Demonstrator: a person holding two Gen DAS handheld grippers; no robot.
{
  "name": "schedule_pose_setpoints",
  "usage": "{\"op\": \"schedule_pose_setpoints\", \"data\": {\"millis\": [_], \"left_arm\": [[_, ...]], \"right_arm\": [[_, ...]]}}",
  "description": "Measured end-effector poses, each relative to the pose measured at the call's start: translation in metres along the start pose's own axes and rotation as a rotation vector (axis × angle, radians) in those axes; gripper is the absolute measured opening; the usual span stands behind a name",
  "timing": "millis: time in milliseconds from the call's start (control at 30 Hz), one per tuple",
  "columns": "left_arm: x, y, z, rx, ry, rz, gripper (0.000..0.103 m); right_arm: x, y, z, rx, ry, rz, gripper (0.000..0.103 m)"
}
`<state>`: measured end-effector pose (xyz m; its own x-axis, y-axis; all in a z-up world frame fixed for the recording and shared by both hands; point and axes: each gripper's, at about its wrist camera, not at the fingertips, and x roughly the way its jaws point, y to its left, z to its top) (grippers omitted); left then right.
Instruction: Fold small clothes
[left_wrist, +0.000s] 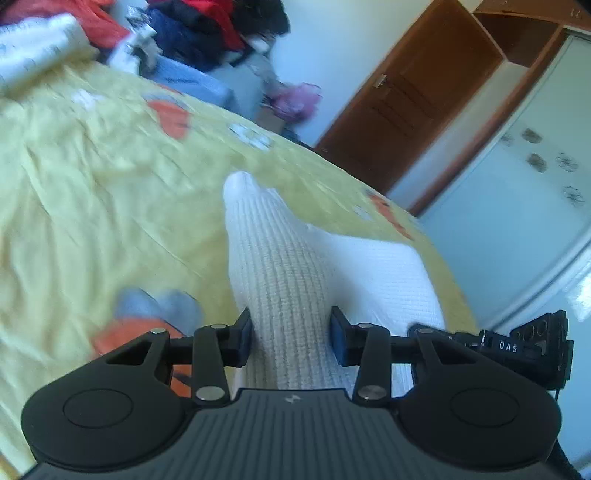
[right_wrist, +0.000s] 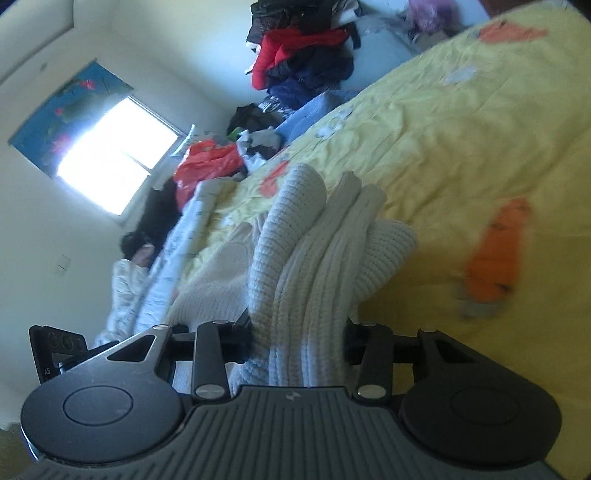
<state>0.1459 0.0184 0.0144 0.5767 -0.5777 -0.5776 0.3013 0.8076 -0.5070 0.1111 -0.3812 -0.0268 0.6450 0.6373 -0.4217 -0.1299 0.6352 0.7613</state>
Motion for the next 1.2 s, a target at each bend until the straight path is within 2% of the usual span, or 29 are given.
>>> {"op": "schedule_pose_setpoints", "data": {"millis": [67,100,133,167,200,233,267,300,333,400,533,600,667,700,733,767,800,900,933,1000,1067,1100,1167,1200], "left_arm": [[0.009,0.01,0.003,0.049,0.022,0.061,0.047],[0.016,0.018,0.001,0.033,0.052,0.1,0.05],[0.018,0.025,-0.001,0.006,0.071,0.107,0.053],[0.012,0.032,-0.006,-0.026,0.057,0.081,0.054],[-0.001,0.037,-0.014,-0.051,0.031,0.047,0.055],[-0.013,0.04,-0.021,-0.06,0.006,0.015,0.065],[-0.027,0.044,-0.032,-0.07,-0.027,-0.025,0.085],[-0.037,0.048,-0.043,-0.086,-0.054,-0.051,0.092],[-0.046,0.052,-0.055,-0.11,-0.076,-0.073,0.094],[-0.046,0.055,-0.066,-0.132,-0.049,-0.108,0.094],[-0.012,0.053,-0.081,-0.137,0.076,-0.116,0.093],[-0.003,0.049,-0.083,-0.115,0.059,-0.119,0.09],[0.002,0.041,-0.076,-0.12,0.082,-0.069,0.063],[0.001,0.038,-0.073,-0.11,0.083,-0.048,0.056],[-0.004,0.034,-0.071,-0.094,0.079,-0.042,0.043],[-0.012,0.028,-0.07,-0.069,0.075,-0.034,0.035],[-0.022,0.021,-0.069,-0.041,0.07,-0.031,0.034],[-0.045,0.004,-0.076,0.036,0.074,-0.062,0.033],[-0.046,-0.001,-0.082,0.078,0.091,-0.054,0.033],[-0.032,-0.002,-0.098,0.161,0.129,0.012,0.036],[-0.026,0.006,-0.106,0.141,0.125,0.025,0.047],[-0.03,0.009,-0.107,0.119,0.123,0.018,0.047],[-0.046,0.006,-0.106,0.133,0.102,0.024,0.059],[-0.057,-0.001,-0.108,0.181,0.073,0.064,0.066]], "right_arm": [[0.025,-0.002,0.001,0.017,0.016,-0.001,0.044],[0.037,-0.005,-0.001,0.015,0.032,-0.022,0.048],[0.048,-0.01,-0.002,0.01,0.045,-0.061,0.06],[0.053,-0.014,-0.004,0.015,0.046,-0.083,0.071],[0.053,-0.017,-0.005,0.043,0.047,-0.089,0.075],[0.048,-0.019,-0.006,0.076,0.046,-0.084,0.075],[0.039,-0.019,-0.008,0.087,0.035,-0.066,0.075],[0.026,-0.019,-0.011,0.084,0.014,-0.044,0.081],[0.012,-0.019,-0.014,0.082,-0.001,-0.03,0.09],[-0.008,-0.021,-0.023,0.097,-0.012,-0.013,0.095],[-0.005,-0.009,-0.038,0.055,0.086,-0.029,0.095],[0.008,0.002,-0.047,0.021,0.139,-0.02,0.098],[0.02,0.016,-0.054,-0.071,0.15,-0.085,0.091],[0.025,0.02,-0.056,-0.105,0.156,-0.116,0.082],[0.027,0.023,-0.057,-0.136,0.158,-0.136,0.067],[0.025,0.024,-0.056,-0.151,0.168,-0.126,0.062],[0.02,0.026,-0.054,-0.151,0.176,-0.108,0.056],[-0.006,0.034,-0.051,-0.179,0.16,-0.066,0.052],[-0.015,0.034,-0.053,-0.181,0.164,-0.05,0.052],[-0.025,0.024,-0.062,-0.157,0.186,-0.046,0.053],[-0.019,0.005,-0.076,-0.114,0.201,-0.083,0.074],[-0.017,0.0,-0.078,-0.085,0.178,-0.082,0.084],[-0.02,-0.003,-0.076,-0.01,0.163,-0.071,0.085],[-0.028,-0.001,-0.073,0.003,0.135,-0.072,0.085]]}}
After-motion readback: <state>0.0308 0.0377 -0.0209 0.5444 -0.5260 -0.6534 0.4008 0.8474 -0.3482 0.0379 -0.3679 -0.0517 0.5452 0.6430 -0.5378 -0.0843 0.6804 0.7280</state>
